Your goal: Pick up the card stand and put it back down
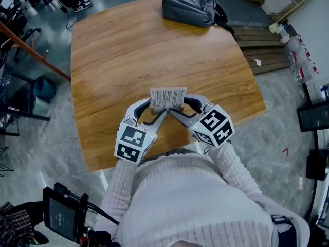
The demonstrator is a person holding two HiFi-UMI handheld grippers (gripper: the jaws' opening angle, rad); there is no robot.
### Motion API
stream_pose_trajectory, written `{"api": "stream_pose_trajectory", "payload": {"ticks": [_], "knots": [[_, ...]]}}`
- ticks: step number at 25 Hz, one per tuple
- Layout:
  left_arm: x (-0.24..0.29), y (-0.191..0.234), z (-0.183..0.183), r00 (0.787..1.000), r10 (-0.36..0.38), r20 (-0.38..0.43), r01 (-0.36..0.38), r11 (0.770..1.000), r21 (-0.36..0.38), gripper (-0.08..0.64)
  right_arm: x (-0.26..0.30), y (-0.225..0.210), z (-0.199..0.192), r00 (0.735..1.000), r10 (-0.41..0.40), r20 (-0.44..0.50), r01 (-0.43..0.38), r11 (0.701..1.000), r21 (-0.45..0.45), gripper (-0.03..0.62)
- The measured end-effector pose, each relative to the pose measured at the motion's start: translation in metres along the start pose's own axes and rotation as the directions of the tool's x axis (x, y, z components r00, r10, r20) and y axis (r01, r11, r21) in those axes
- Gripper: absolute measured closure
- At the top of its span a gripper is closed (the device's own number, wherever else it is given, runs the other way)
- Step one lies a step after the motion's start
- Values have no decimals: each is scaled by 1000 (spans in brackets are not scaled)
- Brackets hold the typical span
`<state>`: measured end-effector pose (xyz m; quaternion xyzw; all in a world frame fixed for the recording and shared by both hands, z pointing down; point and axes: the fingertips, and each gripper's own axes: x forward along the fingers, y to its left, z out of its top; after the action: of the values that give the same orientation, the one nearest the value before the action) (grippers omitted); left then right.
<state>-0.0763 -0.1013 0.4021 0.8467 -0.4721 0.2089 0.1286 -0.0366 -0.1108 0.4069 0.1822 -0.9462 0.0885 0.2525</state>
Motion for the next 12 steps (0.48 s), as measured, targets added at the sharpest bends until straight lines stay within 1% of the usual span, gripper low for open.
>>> {"api": "stream_pose_trajectory", "payload": {"ticks": [7, 12], "knots": [[0, -5, -2, 1000, -3, -8, 3, 1000, 11, 339, -3, 2, -4, 1000, -8, -2, 8, 1000, 6, 396], [6, -3, -4, 1000, -10, -4, 10, 1000, -5, 337, 0, -2, -7, 1000, -11, -3, 11, 1000, 12, 396]]}}
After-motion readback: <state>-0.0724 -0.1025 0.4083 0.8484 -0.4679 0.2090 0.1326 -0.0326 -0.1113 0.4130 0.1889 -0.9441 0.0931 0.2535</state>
